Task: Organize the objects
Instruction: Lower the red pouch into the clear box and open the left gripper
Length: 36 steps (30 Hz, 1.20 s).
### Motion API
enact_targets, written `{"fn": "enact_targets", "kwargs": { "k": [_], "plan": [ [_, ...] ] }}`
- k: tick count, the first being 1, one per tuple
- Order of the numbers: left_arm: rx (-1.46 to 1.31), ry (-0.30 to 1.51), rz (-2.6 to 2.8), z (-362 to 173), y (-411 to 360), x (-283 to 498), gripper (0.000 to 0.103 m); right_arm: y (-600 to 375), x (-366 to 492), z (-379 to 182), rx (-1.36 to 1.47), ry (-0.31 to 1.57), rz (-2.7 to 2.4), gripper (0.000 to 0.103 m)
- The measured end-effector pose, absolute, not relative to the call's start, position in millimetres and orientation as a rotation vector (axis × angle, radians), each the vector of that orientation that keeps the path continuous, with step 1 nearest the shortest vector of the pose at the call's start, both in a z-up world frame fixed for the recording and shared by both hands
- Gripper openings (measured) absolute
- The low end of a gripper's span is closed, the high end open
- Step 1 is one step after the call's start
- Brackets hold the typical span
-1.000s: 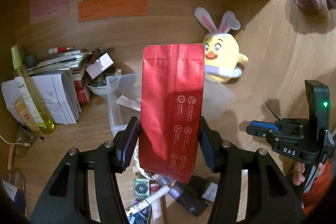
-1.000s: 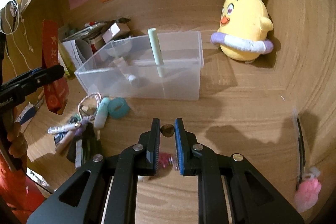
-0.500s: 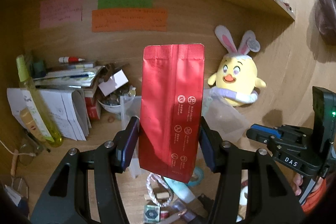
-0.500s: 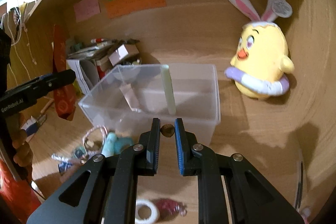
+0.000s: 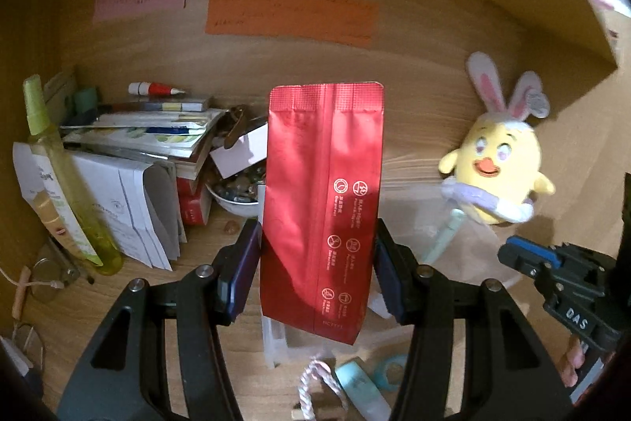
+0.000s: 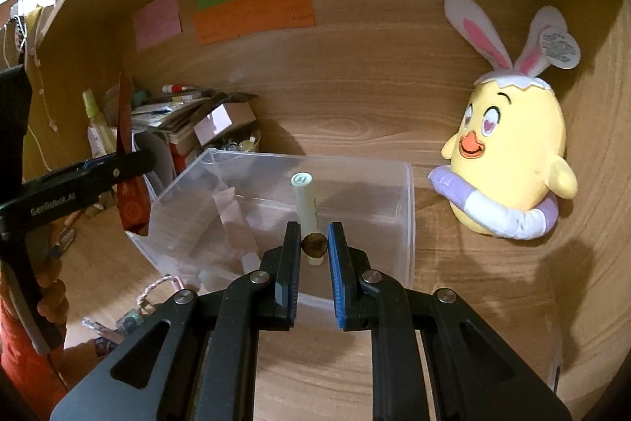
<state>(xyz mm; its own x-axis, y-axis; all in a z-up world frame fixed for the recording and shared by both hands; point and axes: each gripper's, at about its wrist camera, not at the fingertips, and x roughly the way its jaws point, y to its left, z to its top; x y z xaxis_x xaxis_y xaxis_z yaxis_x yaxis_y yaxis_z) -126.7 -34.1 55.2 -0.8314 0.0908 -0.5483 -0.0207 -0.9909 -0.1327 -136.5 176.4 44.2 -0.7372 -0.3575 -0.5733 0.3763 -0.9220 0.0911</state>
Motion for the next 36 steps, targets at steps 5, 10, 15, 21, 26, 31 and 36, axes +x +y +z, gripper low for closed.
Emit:
{"fn": "enact_targets", "kwargs": {
  "k": [5,10,15,21,26,31,36],
  "plan": [
    [-0.966,-0.169,2.912,43.1,-28.0,-142.4,0.055,172.4,-151.5,31.9,0.907,0.053,-2.594,0.013],
    [-1.029,-0.092,2.894,30.2,-15.8,-150.2,0.055,171.7,-163.6,19.9,0.956,0.044,-2.586,0.013],
    [-1.086,-0.057,2.844,17.9,-7.2,-156.5,0.055,170.3,-170.9,10.8,0.991,0.044,-2.582,0.013],
    [-1.120,-0.039,2.796,12.0,-1.9,-158.7,0.055,167.1,-174.8,5.9,1.007,0.065,-2.587,0.013],
    [-1.114,-0.051,2.789,14.1,-4.1,-157.0,0.056,164.4,-175.9,4.8,1.017,0.084,-2.586,0.013],
    [-1.092,-0.066,2.791,19.5,-5.3,-154.3,0.060,167.0,-176.4,6.3,1.026,0.067,-2.580,0.018],
    [-1.033,-0.054,2.820,33.6,-9.0,-141.4,0.069,173.8,-170.7,14.6,1.000,0.033,-2.601,0.029]
  ]
}}
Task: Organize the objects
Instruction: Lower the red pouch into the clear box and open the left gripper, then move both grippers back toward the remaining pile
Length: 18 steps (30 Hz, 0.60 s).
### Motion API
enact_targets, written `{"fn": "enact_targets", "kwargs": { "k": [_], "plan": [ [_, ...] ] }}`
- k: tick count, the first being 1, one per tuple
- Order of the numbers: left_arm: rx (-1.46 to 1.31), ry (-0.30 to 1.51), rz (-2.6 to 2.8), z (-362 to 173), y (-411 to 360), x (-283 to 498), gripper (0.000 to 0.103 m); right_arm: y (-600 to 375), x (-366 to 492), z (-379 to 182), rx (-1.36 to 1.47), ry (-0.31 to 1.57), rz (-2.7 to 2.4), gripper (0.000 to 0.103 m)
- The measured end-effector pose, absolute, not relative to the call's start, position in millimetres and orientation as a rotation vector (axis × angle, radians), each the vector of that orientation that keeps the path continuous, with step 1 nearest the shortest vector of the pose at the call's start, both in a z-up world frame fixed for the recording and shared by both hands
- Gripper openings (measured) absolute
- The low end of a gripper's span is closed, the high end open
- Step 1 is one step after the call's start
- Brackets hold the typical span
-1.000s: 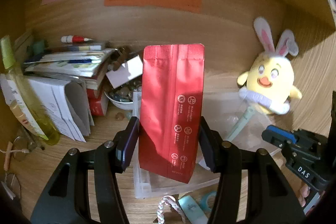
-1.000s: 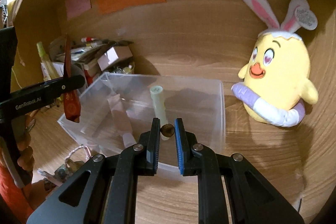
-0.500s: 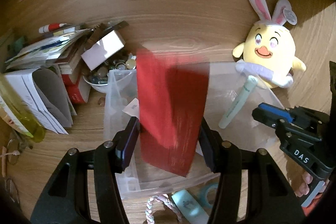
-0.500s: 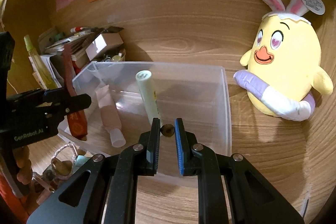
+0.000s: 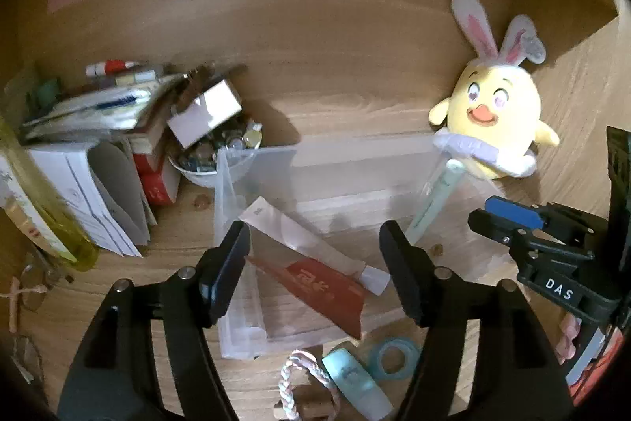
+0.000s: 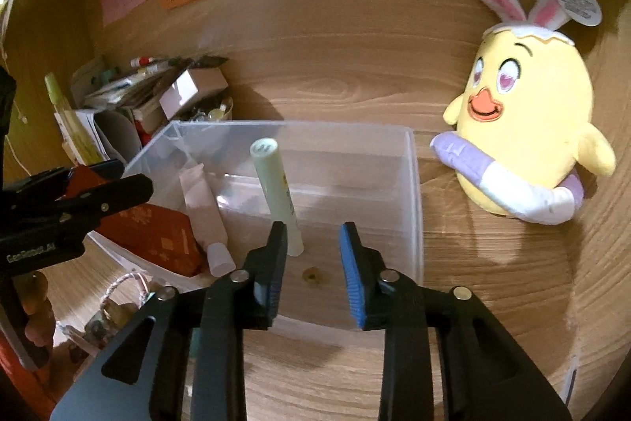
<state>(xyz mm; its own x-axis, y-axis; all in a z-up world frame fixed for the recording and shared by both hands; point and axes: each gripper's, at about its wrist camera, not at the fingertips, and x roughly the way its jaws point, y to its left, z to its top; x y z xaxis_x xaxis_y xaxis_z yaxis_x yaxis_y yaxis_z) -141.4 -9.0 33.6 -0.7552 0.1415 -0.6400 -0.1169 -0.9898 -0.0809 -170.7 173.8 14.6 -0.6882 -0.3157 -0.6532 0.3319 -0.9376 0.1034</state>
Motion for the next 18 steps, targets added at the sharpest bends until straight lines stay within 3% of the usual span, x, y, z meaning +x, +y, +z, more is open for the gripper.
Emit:
{"fn": "enact_targets", "kwargs": {
  "k": [7,9,12,18],
  "plan": [
    [-0.951,0.012,2.846,51.8,-8.4,-114.3,0.089,187.1,-154.5,33.5,0.938,0.012,-2.644,0.035],
    [-0.943,0.024,2.850,52.4,-8.7,-106.9,0.094,190.9,-147.5,38.5,0.921,0.022,-2.657,0.041],
    [-0.955,0.035,2.846,49.8,-11.3,-95.9,0.095,196.8,-137.2,42.6,0.904,0.018,-2.666,0.055],
    [-1.034,0.038,2.824,35.3,-19.9,-76.7,0.095,201.6,-113.2,39.2,0.923,0.029,-2.647,0.062]
  ]
}}
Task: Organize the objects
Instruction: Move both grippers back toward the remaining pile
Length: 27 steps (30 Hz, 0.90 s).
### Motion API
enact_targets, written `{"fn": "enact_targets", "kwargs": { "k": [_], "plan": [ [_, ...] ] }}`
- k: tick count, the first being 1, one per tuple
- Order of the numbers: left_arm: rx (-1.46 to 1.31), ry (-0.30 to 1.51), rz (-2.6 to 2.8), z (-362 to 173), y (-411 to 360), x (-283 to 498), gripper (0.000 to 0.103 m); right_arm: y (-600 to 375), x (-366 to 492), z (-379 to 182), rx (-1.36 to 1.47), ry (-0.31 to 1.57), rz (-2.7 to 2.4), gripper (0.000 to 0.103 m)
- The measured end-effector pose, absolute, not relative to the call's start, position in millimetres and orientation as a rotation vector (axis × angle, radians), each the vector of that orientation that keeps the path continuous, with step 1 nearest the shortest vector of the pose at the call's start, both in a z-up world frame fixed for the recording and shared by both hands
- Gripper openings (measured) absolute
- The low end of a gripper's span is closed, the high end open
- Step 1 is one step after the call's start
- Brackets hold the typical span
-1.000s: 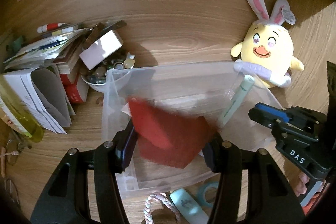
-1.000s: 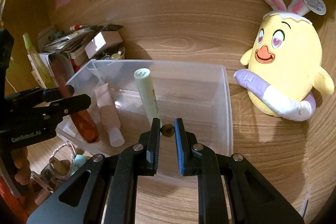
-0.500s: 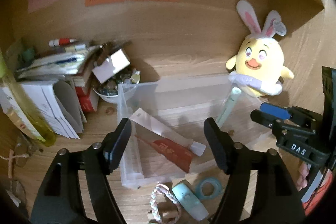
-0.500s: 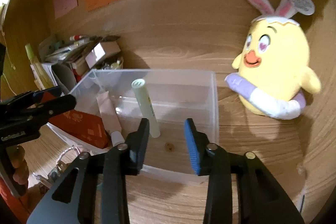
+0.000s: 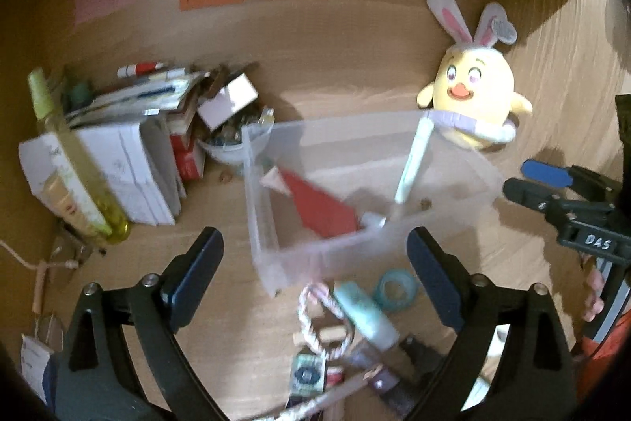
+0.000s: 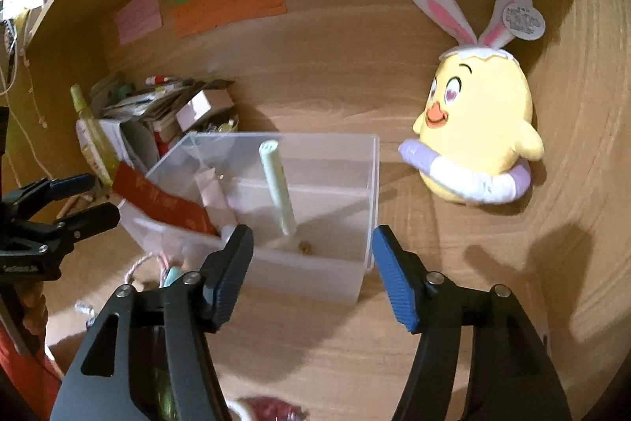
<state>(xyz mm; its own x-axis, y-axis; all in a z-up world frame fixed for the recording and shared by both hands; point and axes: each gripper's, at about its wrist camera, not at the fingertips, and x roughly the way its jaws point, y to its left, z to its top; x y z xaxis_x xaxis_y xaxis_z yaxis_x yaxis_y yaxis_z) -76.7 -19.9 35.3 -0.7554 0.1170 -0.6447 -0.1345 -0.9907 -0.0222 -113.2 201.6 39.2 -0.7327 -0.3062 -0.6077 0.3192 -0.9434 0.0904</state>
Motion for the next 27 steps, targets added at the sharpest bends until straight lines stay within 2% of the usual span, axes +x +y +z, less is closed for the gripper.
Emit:
{"fn": "enact_targets", "kwargs": {
  "k": [8,27],
  "plan": [
    [-1.156,-0.001,2.802,8.4,-38.1,-52.8,0.095,198.4,-76.9,32.4,0.929,0.086,-2.642,0.073],
    [-1.344,-0.001,2.727,-49.4,-64.9,-10.4,0.095,185.1,-24.9,-13.3,1.094,0.059,-2.548,0.073]
  ]
}}
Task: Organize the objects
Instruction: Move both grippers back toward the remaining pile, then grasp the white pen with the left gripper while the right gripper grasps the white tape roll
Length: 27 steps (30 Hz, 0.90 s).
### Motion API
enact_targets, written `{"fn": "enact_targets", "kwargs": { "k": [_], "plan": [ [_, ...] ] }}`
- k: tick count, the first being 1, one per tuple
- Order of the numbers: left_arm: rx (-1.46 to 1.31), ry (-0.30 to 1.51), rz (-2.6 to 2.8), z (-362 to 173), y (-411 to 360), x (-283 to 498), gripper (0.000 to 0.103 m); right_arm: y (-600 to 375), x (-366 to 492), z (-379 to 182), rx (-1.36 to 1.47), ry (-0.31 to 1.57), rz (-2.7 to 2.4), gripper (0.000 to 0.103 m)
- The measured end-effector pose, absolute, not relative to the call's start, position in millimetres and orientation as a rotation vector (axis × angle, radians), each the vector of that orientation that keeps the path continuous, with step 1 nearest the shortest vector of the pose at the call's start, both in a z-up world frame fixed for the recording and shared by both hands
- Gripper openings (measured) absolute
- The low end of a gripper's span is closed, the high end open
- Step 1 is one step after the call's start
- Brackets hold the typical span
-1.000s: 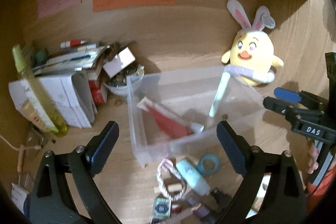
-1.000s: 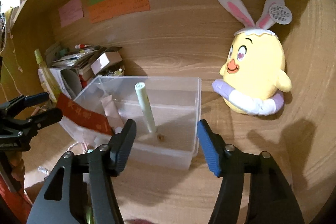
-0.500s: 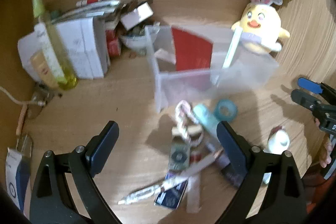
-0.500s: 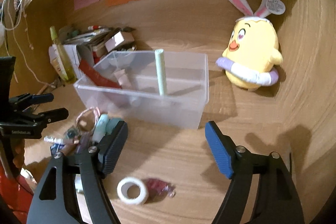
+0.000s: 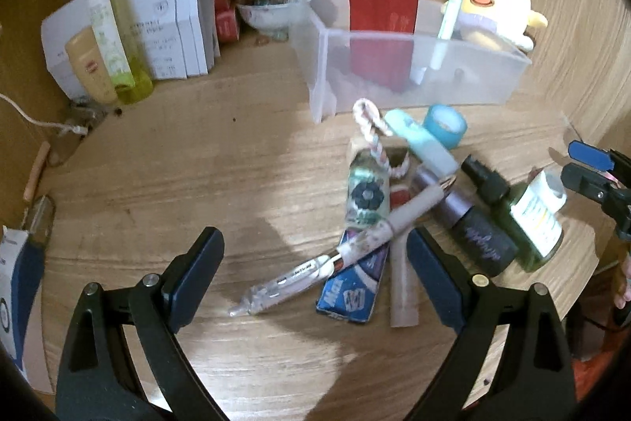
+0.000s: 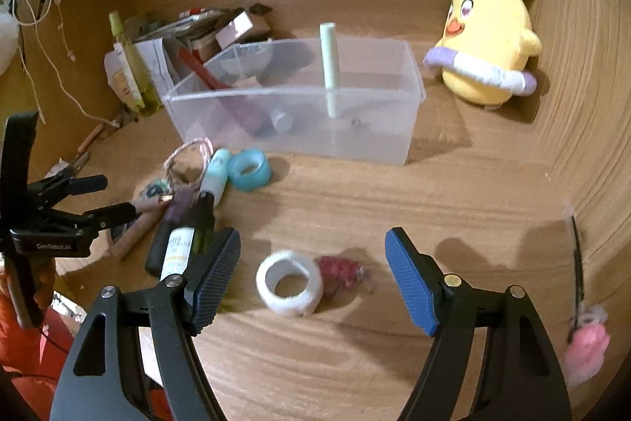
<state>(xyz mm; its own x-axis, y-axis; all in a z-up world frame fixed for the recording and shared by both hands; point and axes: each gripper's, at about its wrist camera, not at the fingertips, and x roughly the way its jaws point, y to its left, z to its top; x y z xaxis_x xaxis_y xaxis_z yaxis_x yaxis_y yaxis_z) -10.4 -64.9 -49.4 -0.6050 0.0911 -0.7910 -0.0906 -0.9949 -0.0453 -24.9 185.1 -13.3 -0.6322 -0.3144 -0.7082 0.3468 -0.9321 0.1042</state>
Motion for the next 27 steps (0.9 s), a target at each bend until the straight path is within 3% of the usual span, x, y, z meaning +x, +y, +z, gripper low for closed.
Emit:
{"fn": "enact_targets", "kwargs": {
  "k": [2,5,11,13,24,27],
  "plan": [
    [-1.338,-0.028,2.711,-50.3,-67.3,-10.8,0.094,183.9,-22.4,-15.3,1.105,0.057,-2.543,0.073],
    [-1.321,-0.058,2.678,-50.0,-69.5,-12.4,0.084,182.5,-19.0,-17.9,1.116,0.056,-2.541,0.073],
    [-1.287,-0.085,2.623,-49.3,-71.5,-15.2,0.057,177.4,-17.1,-25.3,1.147,0.052,-2.529,0.073],
    [-1.308,-0.070,2.599,-52.2,-70.4,-16.9,0.041,175.1,-18.1,-28.3,1.160,0.050,-2.520,0.073],
    [-1.277,0.009,2.621,-46.3,-66.0,-14.2,0.019,166.7,-25.3,-35.2,1.179,0.026,-2.500,0.073],
    [-1.268,0.029,2.637,-44.0,-64.9,-12.7,0.010,165.4,-25.5,-37.2,1.177,0.036,-2.506,0.067]
  ]
}}
